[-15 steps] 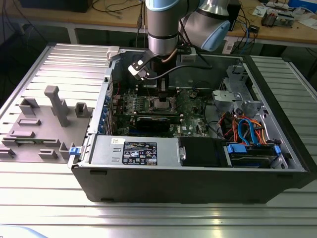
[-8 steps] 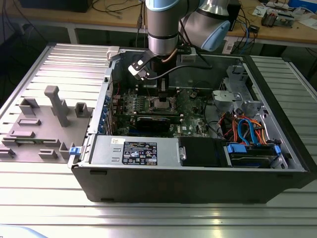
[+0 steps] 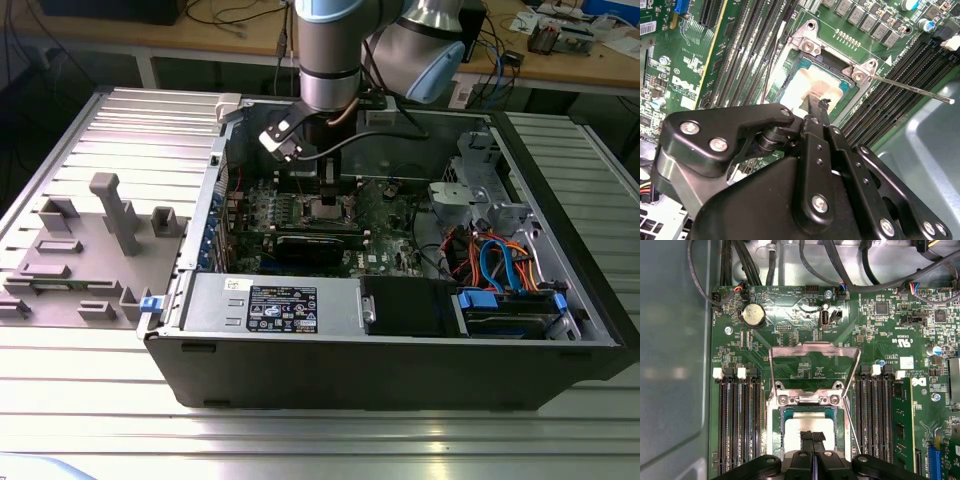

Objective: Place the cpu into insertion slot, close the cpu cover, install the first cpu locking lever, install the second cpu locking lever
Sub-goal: 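Close the cpu cover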

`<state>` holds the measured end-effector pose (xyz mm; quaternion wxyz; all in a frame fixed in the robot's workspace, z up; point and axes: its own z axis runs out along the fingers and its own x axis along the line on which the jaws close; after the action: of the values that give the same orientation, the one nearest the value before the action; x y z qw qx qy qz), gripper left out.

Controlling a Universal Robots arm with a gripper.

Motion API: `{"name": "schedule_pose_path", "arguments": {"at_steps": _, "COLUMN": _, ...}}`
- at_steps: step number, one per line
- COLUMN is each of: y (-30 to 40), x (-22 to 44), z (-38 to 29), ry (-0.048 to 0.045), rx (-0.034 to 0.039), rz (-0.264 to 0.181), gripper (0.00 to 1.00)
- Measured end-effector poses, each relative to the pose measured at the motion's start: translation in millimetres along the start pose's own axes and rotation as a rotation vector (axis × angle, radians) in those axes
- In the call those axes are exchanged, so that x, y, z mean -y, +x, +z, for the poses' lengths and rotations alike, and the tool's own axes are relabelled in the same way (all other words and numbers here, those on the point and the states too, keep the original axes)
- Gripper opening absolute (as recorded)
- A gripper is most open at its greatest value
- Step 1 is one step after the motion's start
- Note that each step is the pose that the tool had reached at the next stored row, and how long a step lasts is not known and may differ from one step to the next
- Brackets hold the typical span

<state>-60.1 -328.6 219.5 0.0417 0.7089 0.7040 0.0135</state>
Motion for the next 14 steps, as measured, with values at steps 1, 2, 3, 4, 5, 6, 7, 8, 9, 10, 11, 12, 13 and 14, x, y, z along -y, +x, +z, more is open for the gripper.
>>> {"name": "schedule_pose_path", "arguments": {"at_steps": 1, "y": 0.0, "x": -0.4, "z": -0.1, "ry": 0.0078, "rx": -0.0005, "rz": 0.000, "gripper": 0.11}}
{"name": "schedule_pose_path", "arguments": {"at_steps": 2, "y": 0.0, "x": -0.5, "z": -0.2, "ry": 0.0123, "rx": -0.0004, "rz": 0.000, "gripper": 0.11}}
{"name": "schedule_pose_path", "arguments": {"at_steps": 3, "y": 0.0, "x": -0.8, "z": -0.2, "ry": 0.0156, "rx": -0.0004, "rz": -0.001, "gripper": 0.11}}
{"name": "schedule_pose_path", "arguments": {"at_steps": 4, "y": -0.1, "x": -1.2, "z": -0.7, "ry": 0.0198, "rx": -0.0002, "rz": 0.000, "gripper": 0.11}}
{"name": "schedule_pose_path", "arguments": {"at_steps": 5, "y": -0.1, "x": -1.3, "z": -2.2, "ry": 0.0204, "rx": -0.0003, "rz": 0.000, "gripper": 0.11}}
{"name": "schedule_pose_path", "arguments": {"at_steps": 6, "y": -0.2, "x": -1.5, "z": -4.3, "ry": 0.0205, "rx": -0.0004, "rz": 0.000, "gripper": 0.11}}
{"name": "schedule_pose_path", "arguments": {"at_steps": 7, "y": -0.3, "x": -1.6, "z": -6.2, "ry": 0.0206, "rx": -0.0003, "rz": 0.000, "gripper": 0.11}}
{"name": "schedule_pose_path", "arguments": {"at_steps": 8, "y": -0.3, "x": -1.8, "z": -7.9, "ry": 0.0205, "rx": -0.0004, "rz": 0.000, "gripper": 0.11}}
{"name": "schedule_pose_path", "arguments": {"at_steps": 9, "y": -0.4, "x": -1.9, "z": -9.8, "ry": 0.0205, "rx": -0.0004, "rz": 0.000, "gripper": 0.11}}
{"name": "schedule_pose_path", "arguments": {"at_steps": 10, "y": -0.5, "x": -2.1, "z": -12.3, "ry": 0.0206, "rx": -0.0004, "rz": 0.000, "gripper": 0.11}}
{"name": "schedule_pose_path", "arguments": {"at_steps": 11, "y": -0.7, "x": -2.5, "z": -16.6, "ry": 0.0205, "rx": -0.0004, "rz": 0.000, "gripper": 0.11}}
{"name": "schedule_pose_path", "arguments": {"at_steps": 12, "y": -0.8, "x": -2.7, "z": -20.1, "ry": 0.0206, "rx": -0.0004, "rz": 0.000, "gripper": 0.11}}
{"name": "schedule_pose_path", "arguments": {"at_steps": 13, "y": -0.9, "x": -2.9, "z": -22.0, "ry": 0.0205, "rx": -0.0004, "rz": 0.000, "gripper": 0.11}}
{"name": "schedule_pose_path", "arguments": {"at_steps": 14, "y": -1.0, "x": -3.0, "z": -23.9, "ry": 0.0206, "rx": -0.0004, "rz": 0.000, "gripper": 0.11}}
